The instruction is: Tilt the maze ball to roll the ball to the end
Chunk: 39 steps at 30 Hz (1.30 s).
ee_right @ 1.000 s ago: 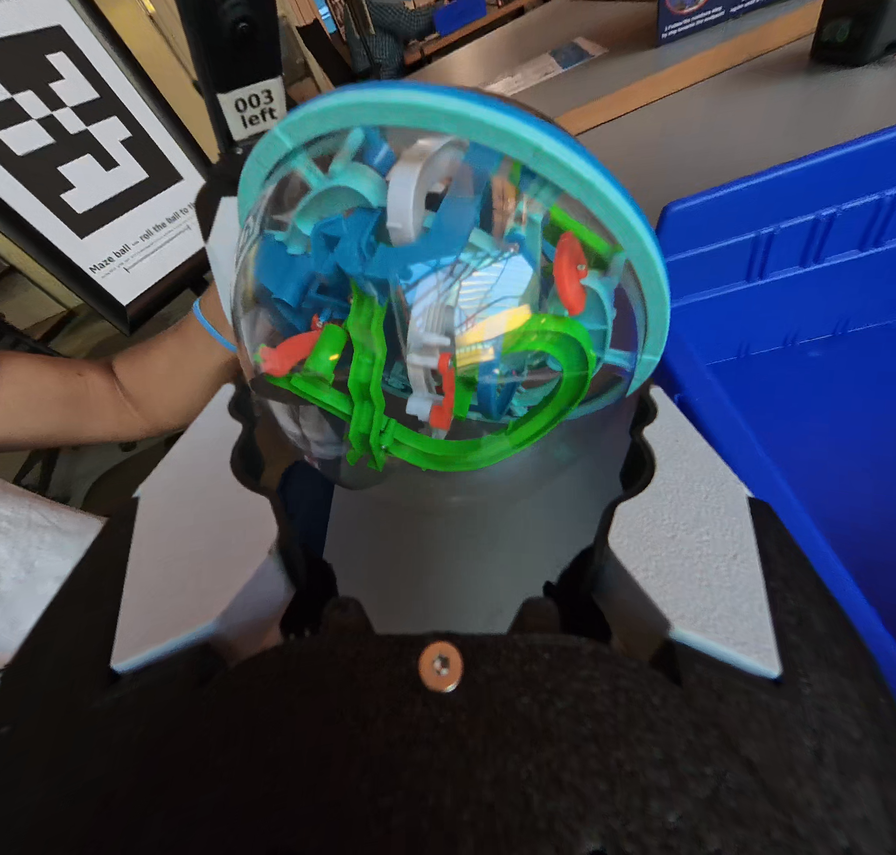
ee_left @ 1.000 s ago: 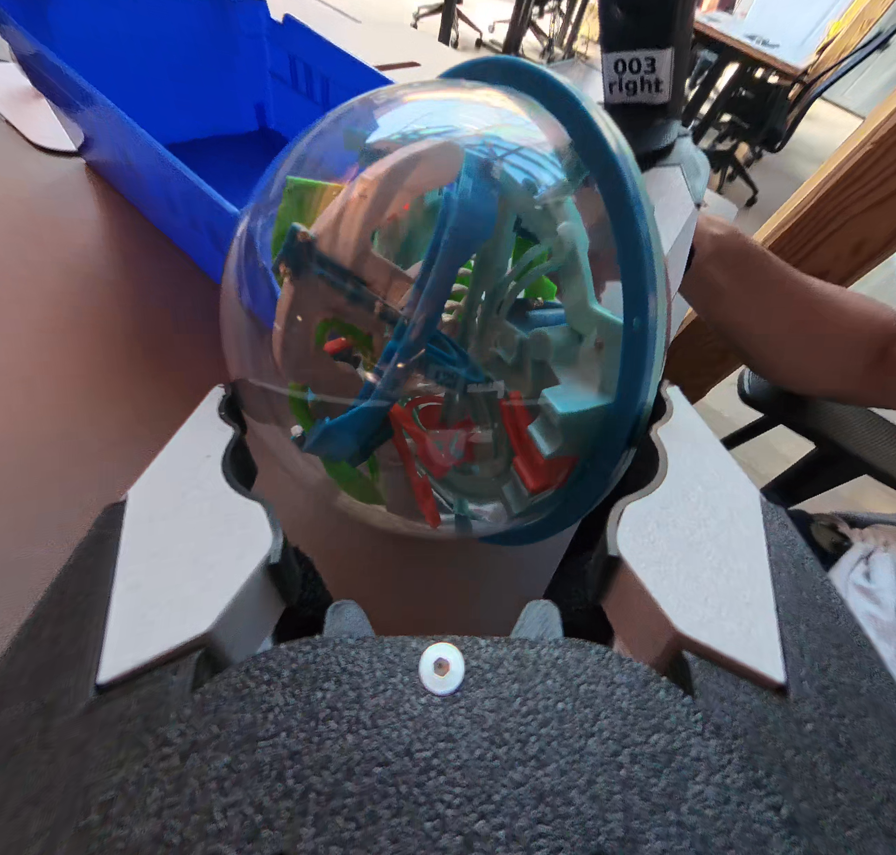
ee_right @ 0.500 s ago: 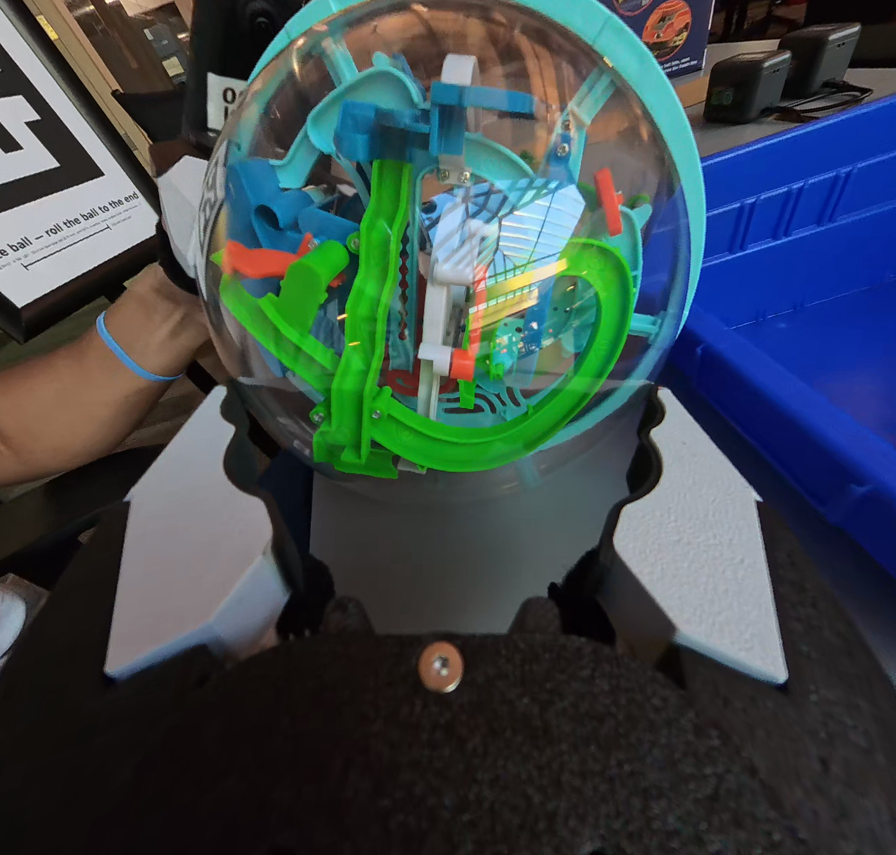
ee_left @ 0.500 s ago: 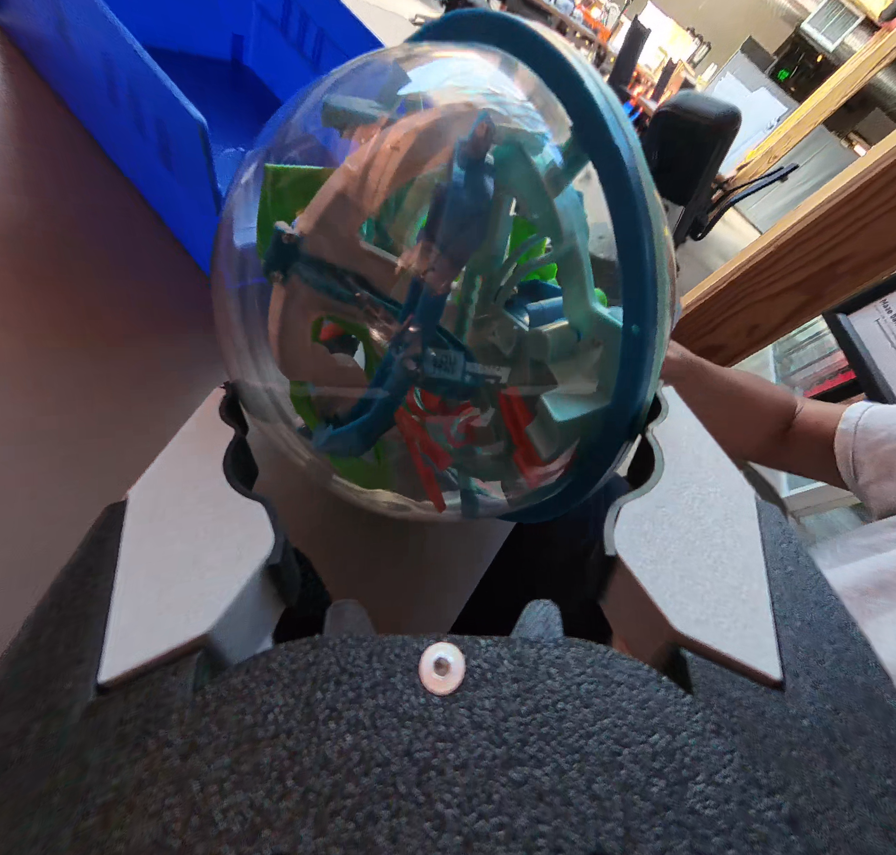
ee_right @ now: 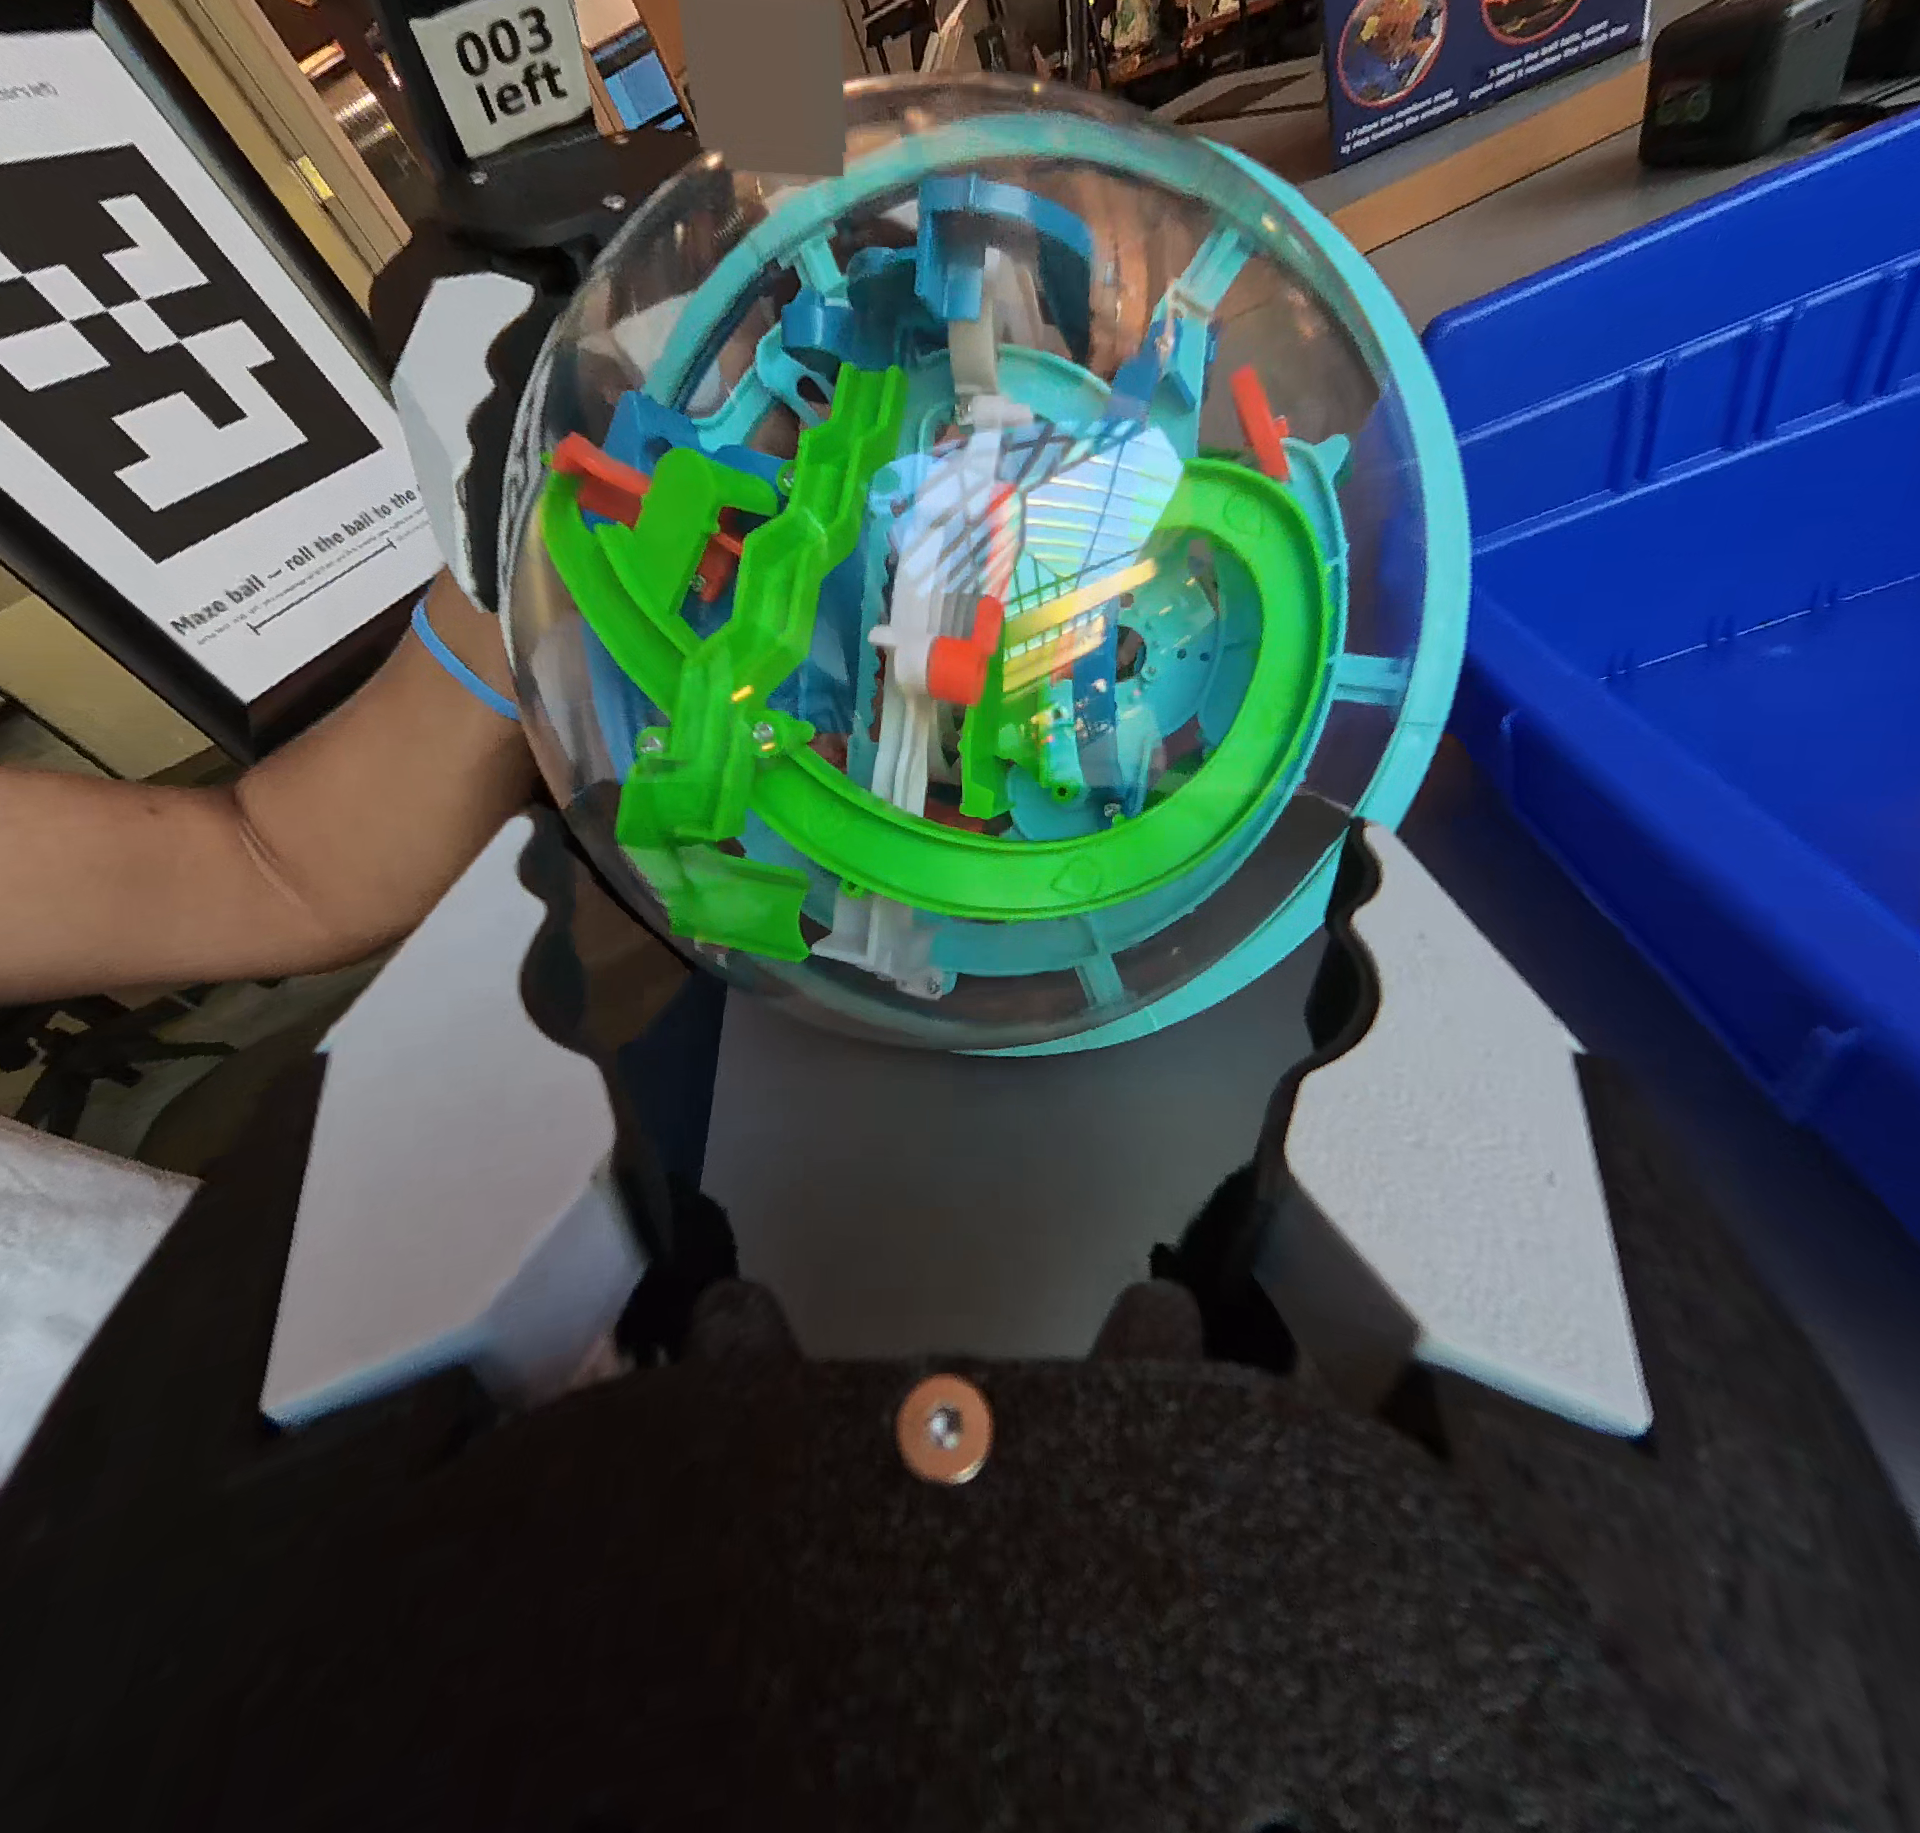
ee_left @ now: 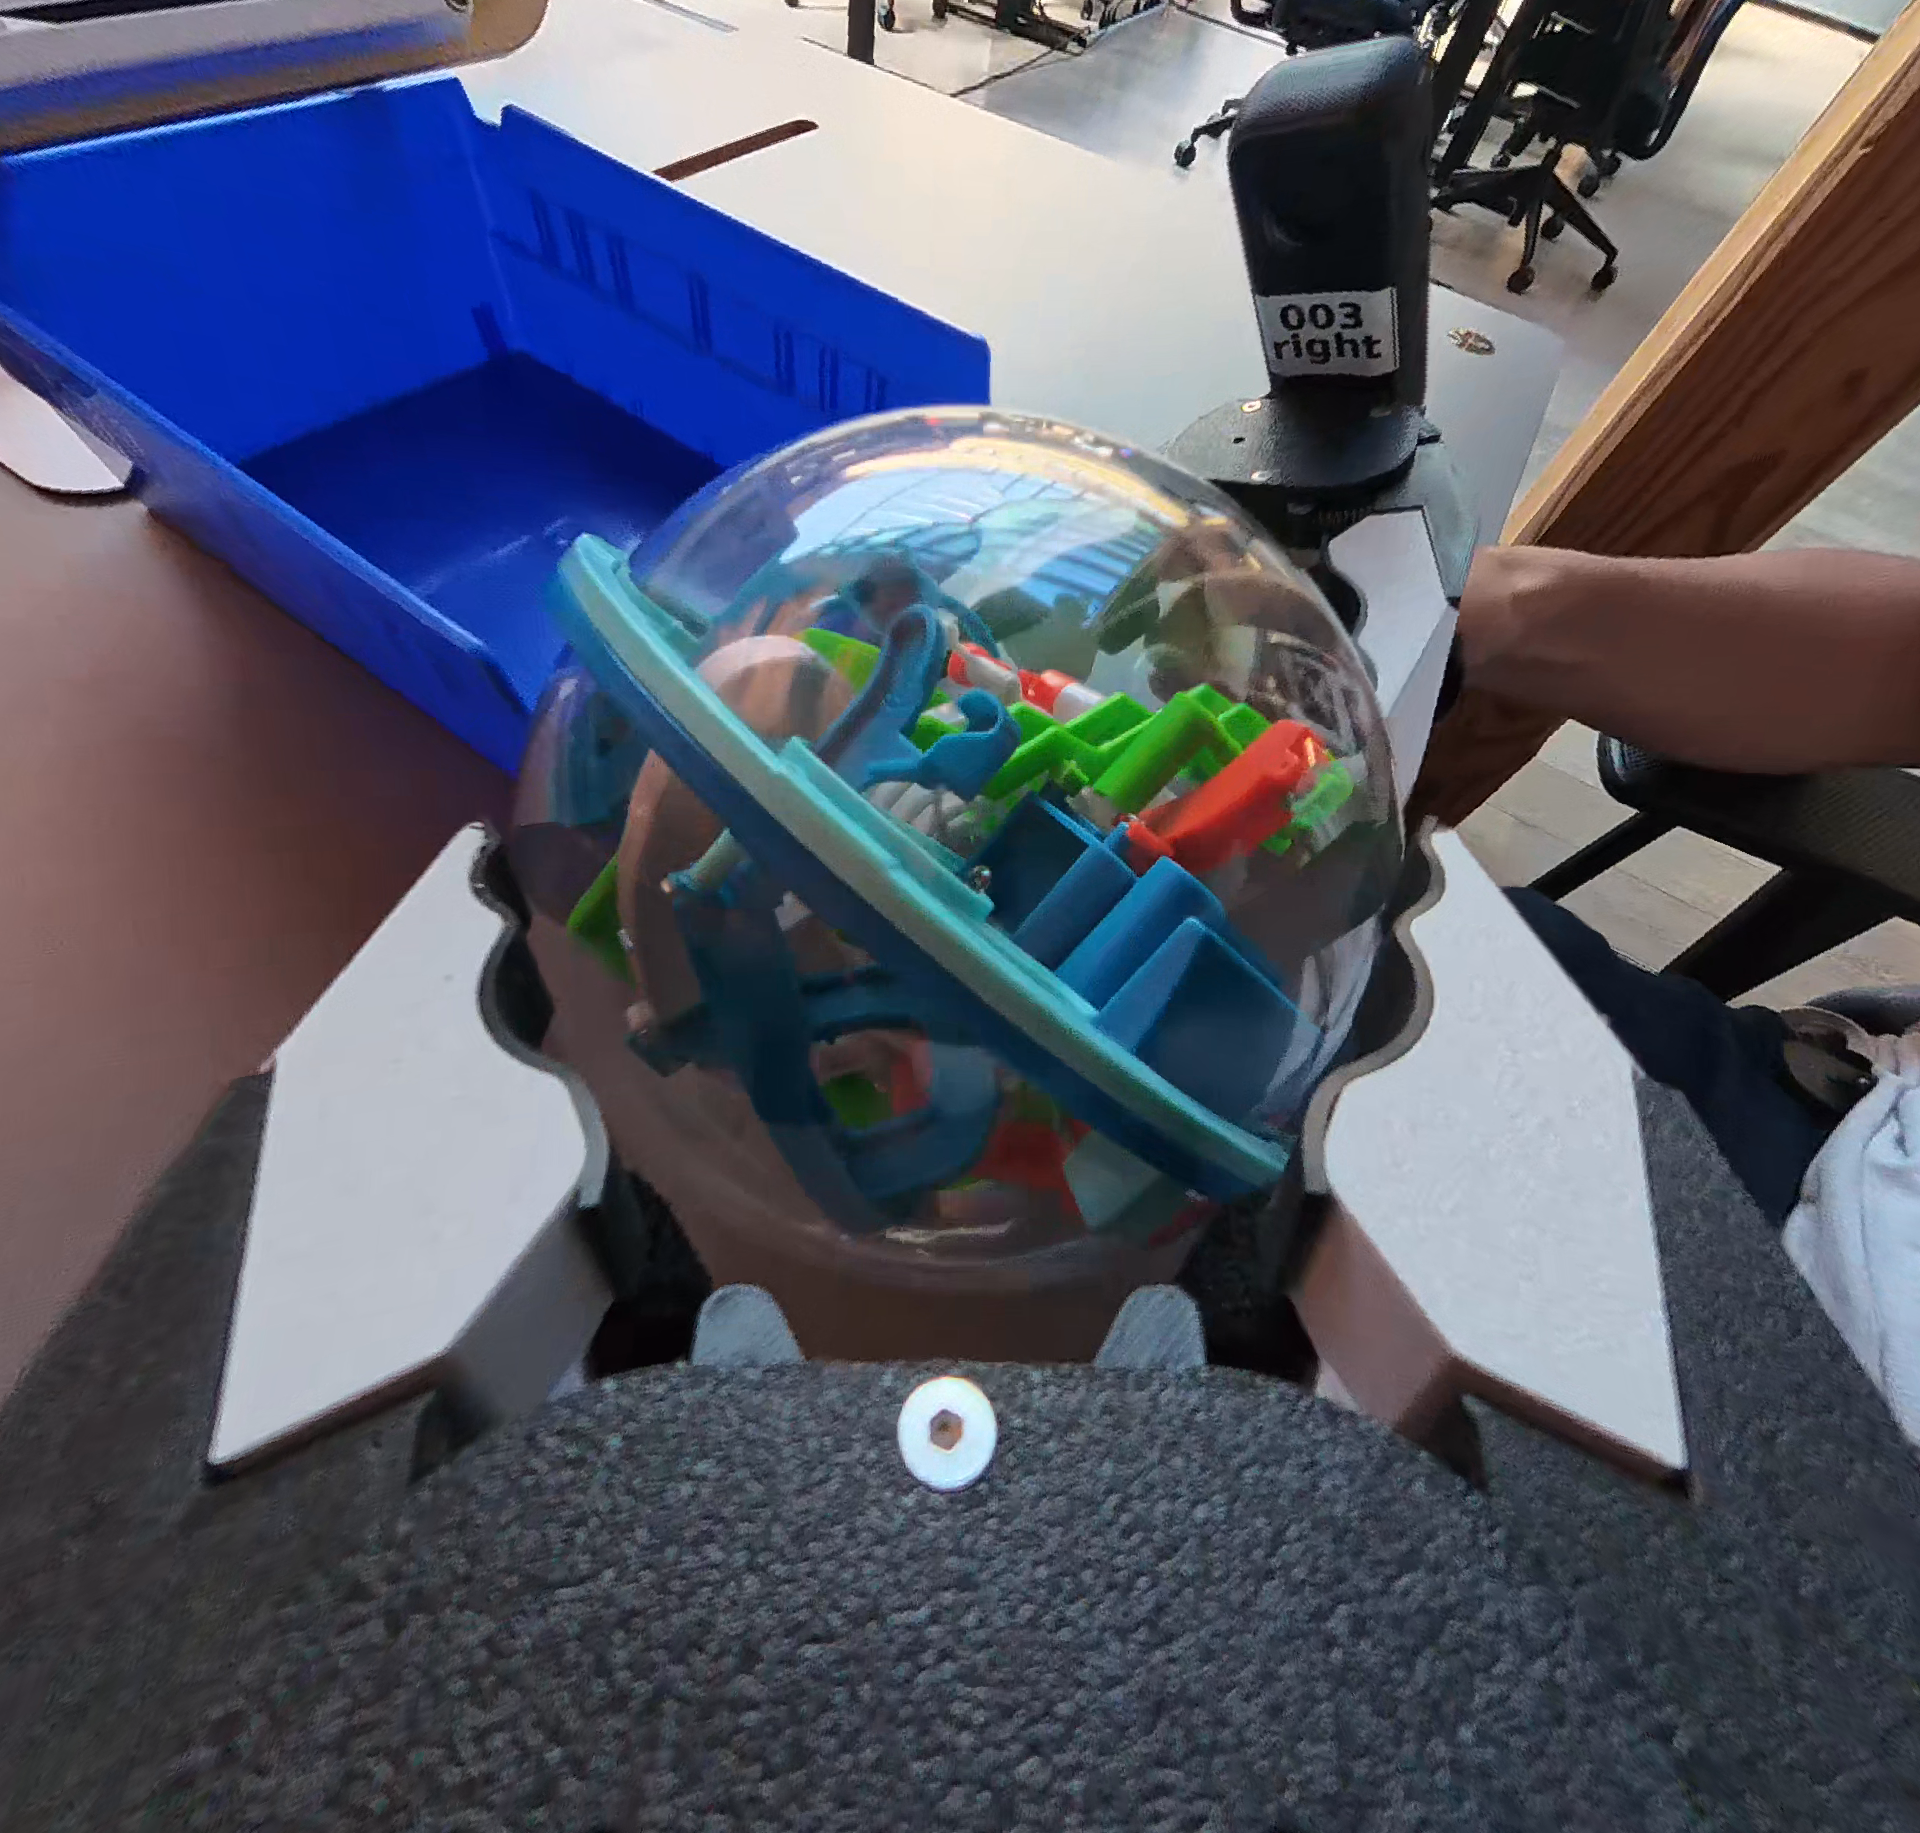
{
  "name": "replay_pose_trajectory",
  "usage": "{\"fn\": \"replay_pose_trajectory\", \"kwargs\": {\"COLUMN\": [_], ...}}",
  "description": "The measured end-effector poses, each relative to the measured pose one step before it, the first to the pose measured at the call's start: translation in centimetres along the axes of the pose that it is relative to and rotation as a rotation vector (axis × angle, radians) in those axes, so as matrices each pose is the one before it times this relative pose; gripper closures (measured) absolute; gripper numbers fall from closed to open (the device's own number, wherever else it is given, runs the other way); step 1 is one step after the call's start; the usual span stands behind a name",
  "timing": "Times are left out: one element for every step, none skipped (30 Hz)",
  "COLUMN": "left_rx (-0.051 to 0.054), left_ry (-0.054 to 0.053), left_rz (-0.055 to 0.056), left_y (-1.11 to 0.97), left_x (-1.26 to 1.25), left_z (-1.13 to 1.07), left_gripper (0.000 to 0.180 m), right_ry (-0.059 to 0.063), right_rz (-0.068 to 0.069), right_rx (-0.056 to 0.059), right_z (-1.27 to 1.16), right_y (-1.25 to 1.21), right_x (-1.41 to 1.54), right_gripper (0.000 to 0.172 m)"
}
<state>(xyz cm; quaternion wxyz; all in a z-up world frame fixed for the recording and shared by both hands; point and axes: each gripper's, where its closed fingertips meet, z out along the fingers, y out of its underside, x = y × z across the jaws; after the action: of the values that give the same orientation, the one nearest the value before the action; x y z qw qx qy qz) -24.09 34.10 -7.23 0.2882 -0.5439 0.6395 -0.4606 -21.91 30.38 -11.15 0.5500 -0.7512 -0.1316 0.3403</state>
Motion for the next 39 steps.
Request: {"fn": "replay_pose_trajectory", "kwargs": {"left_rx": [0.0099, 0.0107, 0.0077, 0.0066, 0.0118, 0.0199, 0.0218, 0.0162, 0.0143, 0.0164, 0.0148, 0.0109, 0.0093, 0.0111, 0.0139, 0.0138, 0.0099, 0.0058, -0.0011, -0.0088, -0.0138, -0.0184, -0.0195, -0.0177, 0.0044, 0.0062, -0.0222, -0.0362, -0.0361, -0.0381, -0.0384, -0.0298, -0.0313, -0.0285, -0.0089, 0.0015, 0.0169, 0.0189, 0.0164], "left_ry": [-0.0025, -0.0072, -0.0103, -0.0168, -0.0198, -0.0196, -0.0218, -0.0149, -0.0109, -0.013, -0.0099, -0.0108, -0.0101, -0.0123, -0.008, -0.0093, -0.0098, -0.0098, -0.0083, -0.0044, 0.003, 0.0142, 0.0279, 0.0316, 0.0274, 0.0246, 0.0184, 0.0261, 0.0315, 0.0256, 0.0456, 0.0522, 0.0417, 0.0169, -0.0008, 0.0003, -0.0055, -0.0011, -0.0022], "left_rz": [-0.0043, -0.0053, -0.0115, -0.0164, -0.0211, -0.0272, -0.0302, -0.0243, -0.016, -0.0192, -0.0194, -0.0214, -0.0213, -0.0235, -0.0257, -0.0222, -0.0159, -0.0094, -0.0008, 0.0072, 0.0121, 0.0167, 0.021, 0.0204, 0.0236, 0.0398, 0.0541, 0.0681, 0.0687, 0.0462, 0.0263, 0.0095, 0.0022, 0.0048, 0.0113, 0.0118, 0.0034, -0.0044, -0.006], "left_y": [0.075, 0.106, 0.132, 0.15, 0.114, 0.059, 0.071, 0.132, 0.115, 0.036, -0.009, 0.006, 0.01, -0.021, -0.033, -0.04, -0.013, 0.023, 0.075, 0.143, 0.2, 0.24, 0.232, 0.101, -0.296, -0.443, -0.196, 0.007, 0.112, 0.24, 0.402, 0.439, 0.641, 0.719, 0.511, 0.336, 0.005, -0.098, -0.077], "left_x": [0.235, 0.2, 0.168, 0.079, 0.05, 0.064, -0.001, 0.072, 0.11, 0.084, 0.133, 0.124, 0.152, 0.15, 0.178, 0.066, 0.014, 0.028, 0.059, 0.074, 0.093, 0.13, 0.217, 0.148, -0.009, -0.141, -0.379, -0.346, -0.305, -0.418, -0.066, 0.112, 0.041, -0.188, -0.214, -0.02, -0.042, 0.036, 0.036], "left_z": [0.091, 0.109, 0.09, 0.069, 0.067, 0.103, 0.104, 0.095, 0.083, 0.103, 0.137, 0.166, 0.207, 0.193, 0.155, 0.076, 0.038, 0.01, -0.016, -0.063, -0.128, -0.193, -0.28, -0.448, -0.627, -0.638, -0.502, -0.342, -0.18, 0.019, 0.205, 0.333, 0.46, 0.535, 0.556, 0.452, 0.21, 0.037, -0.001], "left_gripper": [0.025, 0.025, 0.025, 0.025, 0.025, 0.025, 0.025, 0.025, 0.025, 0.026, 0.026, 0.025, 0.026, 0.025, 0.025, 0.025, 0.025, 0.025, 0.025, 0.026, 0.028, 0.029, 0.029, 0.029, 0.031, 0.031, 0.027, 0.023, 0.023, 0.021, 0.021, 0.021, 0.021, 0.022, 0.023, 0.023, 0.022, 0.022, 0.023], "right_ry": [0.0145, 0.0215, 0.02, 0.0241, 0.032, 0.0293, 0.0275, 0.022, 0.0289, 0.0362, 0.0205, 0.0258, 0.0245, 0.0198, 0.0134, -0.0079, -0.0127, -0.0117, -0.0119, -0.0123, -0.0145, -0.0155, -0.0179, -0.0221, -0.0231, -0.0216, -0.0212, -0.0184, -0.0171, -0.0163, -0.0143, -0.0122, -0.0107, -0.0104, -0.0099, -0.0074, -0.009, -0.0094, -0.0125], "right_rz": [-0.0162, -0.0139, -0.0113, -0.011, -0.0084, 0.0008, 0.0125, 0.0118, -0.005, -0.0141, -0.0119, -0.0037, -0.0013, -0.0024, 0.0, 0.0099, 0.0058, -0.0005, -0.0064, -0.0153, -0.0178, -0.0193, -0.0126, -0.0073, -0.0047, -0.005, -0.0092, -0.0093, -0.014, -0.0187, -0.0173, -0.0157, -0.011, -0.0064, 0.0002, 0.006, 0.0097, 0.0145, 0.0204], "right_rx": [-0.0037, -0.005, -0.001, 0.0016, 0.0025, 0.006, 0.0122, 0.0034, -0.004, -0.0084, 0.0025, -0.0001, -0.0016, -0.0043, -0.0059, -0.0051, -0.0062, -0.0082, -0.0147, -0.0227, -0.0274, -0.0245, -0.0177, -0.014, -0.0075, -0.0017, -0.0053, -0.005, -0.0082, -0.0086, -0.0068, -0.0059, -0.0046, -0.0016, 0.006, 0.0118, 0.0175, 0.0302, 0.0372], "right_z": [-0.037, -0.072, -0.118, -0.158, -0.216, -0.255, -0.19, -0.091, -0.05, -0.077, -0.062, -0.057, -0.021, -0.032, -0.039, -0.138, -0.071, -0.027, -0.045, -0.06, -0.107, -0.128, -0.106, -0.097, -0.023, 0.001, 0.024, 0.039, 0.067, 0.087, 0.121, 0.134, 0.129, 0.132, 0.109, 0.026, -0.153, -0.347, -0.471], "right_y": [0.158, 0.15, 0.056, 0.018, 0.029, 0.05, 0.041, 0.14, 0.128, 0.08, -0.176, -0.133, -0.101, -0.069, -0.056, -0.099, -0.052, -0.038, 0.025, 0.059, 0.082, 0.079, 0.085, 0.046, 0.017, -0.05, -0.042, -0.069, -0.071, -0.096, -0.128, -0.152, -0.168, -0.16, -0.168, -0.132, -0.136, -0.181, -0.068], "right_x": [-0.006, 0.052, -0.063, -0.082, -0.045, -0.136, -0.16, -0.228, -0.05, 0.156, -0.018, 0.176, 0.255, 0.255, 0.225, 0.073, 0.066, 0.061, 0.045, 0.052, 0.094, 0.129, 0.136, 0.116, 0.093, 0.077, 0.067, 0.038, 0.011, -0.041, -0.036, -0.03, -0.02, 0.011, 0.042, 0.037, -0.029, -0.077, -0.133], "right_gripper": [0.03, 0.026, 0.023, 0.021, 0.018, 0.018, 0.018, 0.018, 0.017, 0.018, 0.017, 0.017, 0.018, 0.018, 0.017, 0.017, 0.017, 0.017, 0.017, 0.017, 0.017, 0.017, 0.017, 0.017, 0.017, 0.018, 0.018, 0.018, 0.018, 0.018, 0.018, 0.018, 0.018, 0.018, 0.023, 0.023, 0.023, 0.019, 0.018]}}
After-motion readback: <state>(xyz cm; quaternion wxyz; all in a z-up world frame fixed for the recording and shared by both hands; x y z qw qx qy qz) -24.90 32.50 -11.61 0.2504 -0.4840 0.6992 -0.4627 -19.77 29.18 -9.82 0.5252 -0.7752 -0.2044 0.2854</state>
